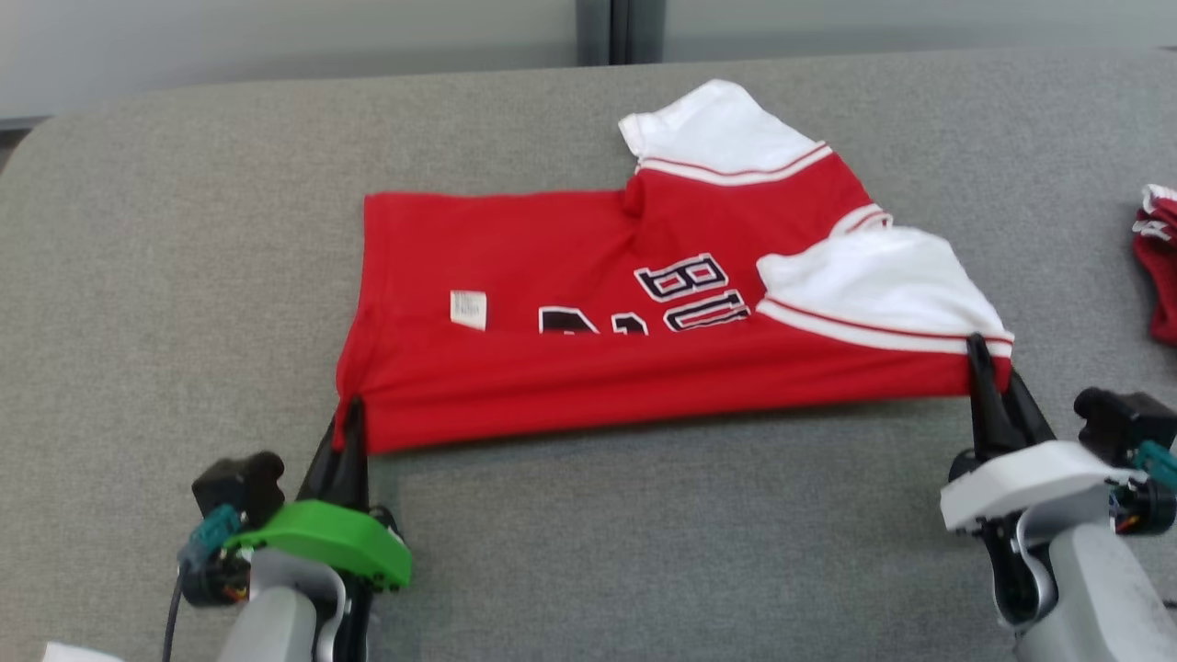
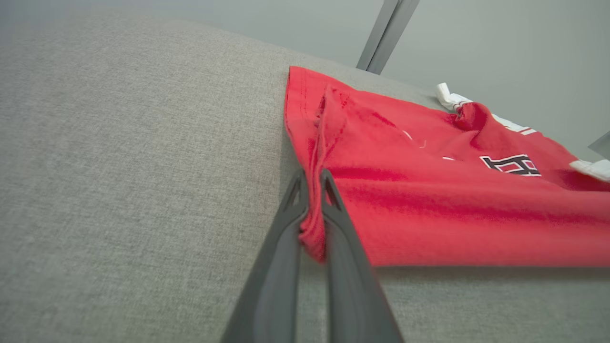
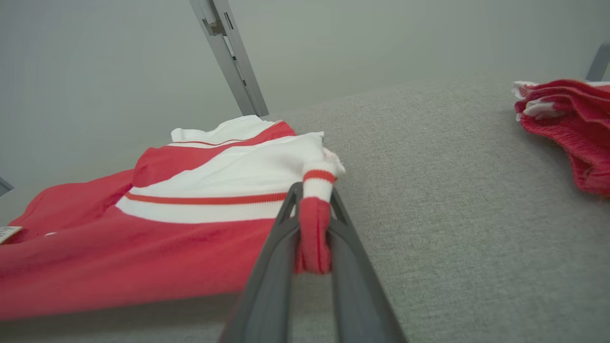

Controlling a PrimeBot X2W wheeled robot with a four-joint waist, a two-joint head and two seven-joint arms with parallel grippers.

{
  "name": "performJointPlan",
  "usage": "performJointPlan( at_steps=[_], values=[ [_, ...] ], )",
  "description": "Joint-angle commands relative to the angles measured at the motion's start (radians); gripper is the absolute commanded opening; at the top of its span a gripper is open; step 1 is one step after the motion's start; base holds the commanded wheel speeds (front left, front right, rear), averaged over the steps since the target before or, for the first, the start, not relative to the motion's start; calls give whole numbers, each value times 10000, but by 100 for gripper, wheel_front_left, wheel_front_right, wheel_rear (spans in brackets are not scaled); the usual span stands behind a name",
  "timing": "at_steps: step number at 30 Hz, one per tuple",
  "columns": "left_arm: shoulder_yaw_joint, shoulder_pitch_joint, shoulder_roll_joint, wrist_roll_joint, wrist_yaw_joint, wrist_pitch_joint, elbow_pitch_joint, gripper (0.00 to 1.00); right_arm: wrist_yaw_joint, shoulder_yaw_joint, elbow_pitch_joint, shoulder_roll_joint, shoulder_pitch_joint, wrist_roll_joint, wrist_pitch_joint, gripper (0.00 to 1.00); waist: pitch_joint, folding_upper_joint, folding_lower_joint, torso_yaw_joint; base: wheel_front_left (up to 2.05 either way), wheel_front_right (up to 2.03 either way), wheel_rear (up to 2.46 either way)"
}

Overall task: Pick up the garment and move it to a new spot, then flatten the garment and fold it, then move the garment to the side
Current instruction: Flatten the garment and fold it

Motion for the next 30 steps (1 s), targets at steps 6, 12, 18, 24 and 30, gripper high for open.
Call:
performJointPlan(
  at_steps=[6,12,18,24,30],
  values=[
    [202,1880,-56,209,21,1,-179,0,-24,-22,43,-187,1739,646,-3,0,-1042,-1,0,210,0,0,0],
    [-165,2811,-185,138,21,3,-132,81,-22,66,115,-8,2657,830,-8,100,-952,-1,0,255,0,0,0],
    [69,2131,-217,179,196,1,-693,100,-19,34,-212,-6,2024,245,-7,100,-411,-1,0,216,0,0,0],
    [279,475,-207,668,176,3,-420,100,-19,153,-308,-29,754,-259,56,100,352,-1,0,182,0,0,0],
    [430,-1745,76,692,78,5,825,100,-19,424,-130,2,-492,-587,207,100,1106,-1,0,41,0,0,0]
  ],
)
